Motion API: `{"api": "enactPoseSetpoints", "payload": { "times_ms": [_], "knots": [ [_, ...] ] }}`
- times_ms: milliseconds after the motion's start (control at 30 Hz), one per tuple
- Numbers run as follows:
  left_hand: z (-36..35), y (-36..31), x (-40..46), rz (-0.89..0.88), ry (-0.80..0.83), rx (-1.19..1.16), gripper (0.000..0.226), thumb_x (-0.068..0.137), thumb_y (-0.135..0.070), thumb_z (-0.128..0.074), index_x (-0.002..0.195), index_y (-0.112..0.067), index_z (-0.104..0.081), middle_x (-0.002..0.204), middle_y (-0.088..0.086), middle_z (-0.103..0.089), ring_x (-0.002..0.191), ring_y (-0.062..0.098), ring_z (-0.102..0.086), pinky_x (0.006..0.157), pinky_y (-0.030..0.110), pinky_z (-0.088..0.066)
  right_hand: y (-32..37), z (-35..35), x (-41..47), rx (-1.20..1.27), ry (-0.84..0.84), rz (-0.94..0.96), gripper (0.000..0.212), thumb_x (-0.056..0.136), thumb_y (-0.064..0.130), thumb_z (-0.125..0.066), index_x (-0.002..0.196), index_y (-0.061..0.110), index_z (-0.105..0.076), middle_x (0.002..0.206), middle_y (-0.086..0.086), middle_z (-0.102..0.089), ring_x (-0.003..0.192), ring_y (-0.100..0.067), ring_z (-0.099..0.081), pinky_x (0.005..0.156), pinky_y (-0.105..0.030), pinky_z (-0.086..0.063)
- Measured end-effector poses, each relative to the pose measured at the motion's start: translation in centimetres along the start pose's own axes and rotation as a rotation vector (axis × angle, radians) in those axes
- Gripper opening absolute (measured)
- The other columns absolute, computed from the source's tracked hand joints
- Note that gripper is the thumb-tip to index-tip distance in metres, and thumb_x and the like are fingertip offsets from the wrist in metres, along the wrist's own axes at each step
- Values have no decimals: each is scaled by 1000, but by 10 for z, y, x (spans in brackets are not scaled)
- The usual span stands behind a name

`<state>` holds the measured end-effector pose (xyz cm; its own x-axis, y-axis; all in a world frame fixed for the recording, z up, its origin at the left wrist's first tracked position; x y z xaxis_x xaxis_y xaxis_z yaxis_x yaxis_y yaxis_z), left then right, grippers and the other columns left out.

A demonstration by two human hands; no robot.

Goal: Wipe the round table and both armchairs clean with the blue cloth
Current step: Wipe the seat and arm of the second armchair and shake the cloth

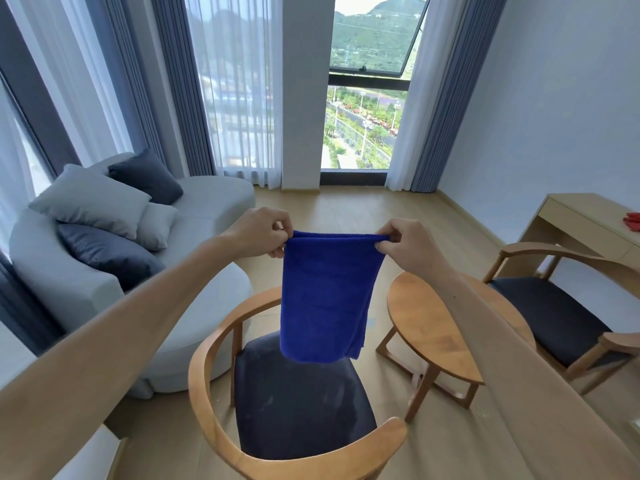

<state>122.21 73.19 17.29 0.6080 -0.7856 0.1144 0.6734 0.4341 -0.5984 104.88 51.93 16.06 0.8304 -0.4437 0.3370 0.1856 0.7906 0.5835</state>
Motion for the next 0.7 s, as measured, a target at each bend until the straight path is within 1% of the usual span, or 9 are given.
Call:
{"api": "enactPoseSetpoints", "payload": {
  "times_ms": [67,133,200,300,367,467,567,633,700],
  "knots": [
    [-2,-1,-3,-95,-29,47,10,81,-9,-62,82,-18,-59,70,-5,-66,64,12,-63,57,13,-45,-2,1,-2,9,-7,6,11,86,0,-61,92,9,-65,84,-2,-66,78,-17,-61,64,-18,-47],
    [-4,-2,-3,-189,-51,90,13,82,-12,-67,81,-18,-55,69,-9,-58,62,11,-54,53,9,-40,-5,3,-3,20,-11,21,14,88,0,-60,96,10,-65,86,-1,-66,79,-17,-61,65,-16,-45],
    [-9,-3,-1,-238,-71,109,16,88,-16,-63,80,-18,-50,71,-9,-54,62,9,-48,54,11,-37,-6,5,-4,28,13,36,22,89,-1,-58,106,12,-63,93,-2,-66,83,-17,-61,68,-16,-47],
    [-14,-5,4,-273,-93,130,16,92,-17,-58,81,-17,-47,79,-10,-49,69,9,-46,60,16,-35,-6,7,-6,-26,94,69,38,90,-5,-48,119,16,-61,103,-3,-63,91,-16,-58,77,-18,-46],
    [-14,-7,6,-291,-85,121,16,91,-16,-59,79,-17,-48,78,-9,-52,70,9,-48,61,19,-39,-8,7,-8,-69,115,77,38,89,-6,-45,114,13,-64,103,-5,-60,92,-16,-55,80,-22,-45],
    [-13,-12,5,-304,-64,103,21,87,-16,-65,74,-18,-48,71,-5,-56,65,12,-50,62,27,-46,-10,9,-10,-101,79,70,32,86,-7,-46,104,9,-67,96,-4,-60,85,-13,-53,70,-15,-40],
    [-15,-17,4,-312,-80,71,26,85,-19,-69,72,-24,-47,70,-6,-56,64,12,-51,59,21,-44,-10,10,-10,-120,54,61,30,81,-10,-47,97,6,-67,92,-4,-63,81,-15,-55,65,-15,-41],
    [-17,-21,4,-303,-83,51,19,86,-21,-68,83,-24,-50,73,-8,-57,66,9,-53,60,16,-42,-8,10,-9,-125,57,53,29,78,-11,-48,93,3,-68,90,-6,-65,80,-18,-58,66,-21,-48],
    [-17,-22,5,-280,-65,64,18,88,-23,-65,100,-27,-52,79,-10,-59,72,6,-54,63,13,-41,-8,8,-9,-133,66,52,27,78,-10,-49,90,4,-68,86,-5,-65,78,-19,-59,64,-22,-49]
  ]
}}
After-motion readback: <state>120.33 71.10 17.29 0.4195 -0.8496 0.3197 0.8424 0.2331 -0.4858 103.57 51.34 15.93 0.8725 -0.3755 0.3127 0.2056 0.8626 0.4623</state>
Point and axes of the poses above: each hand's wrist, its own x-axis towards the middle knuckle, its own z-axis out of the back of the hand, y = z × x, the point moved 1 cm from there along x, towards the middle knuckle
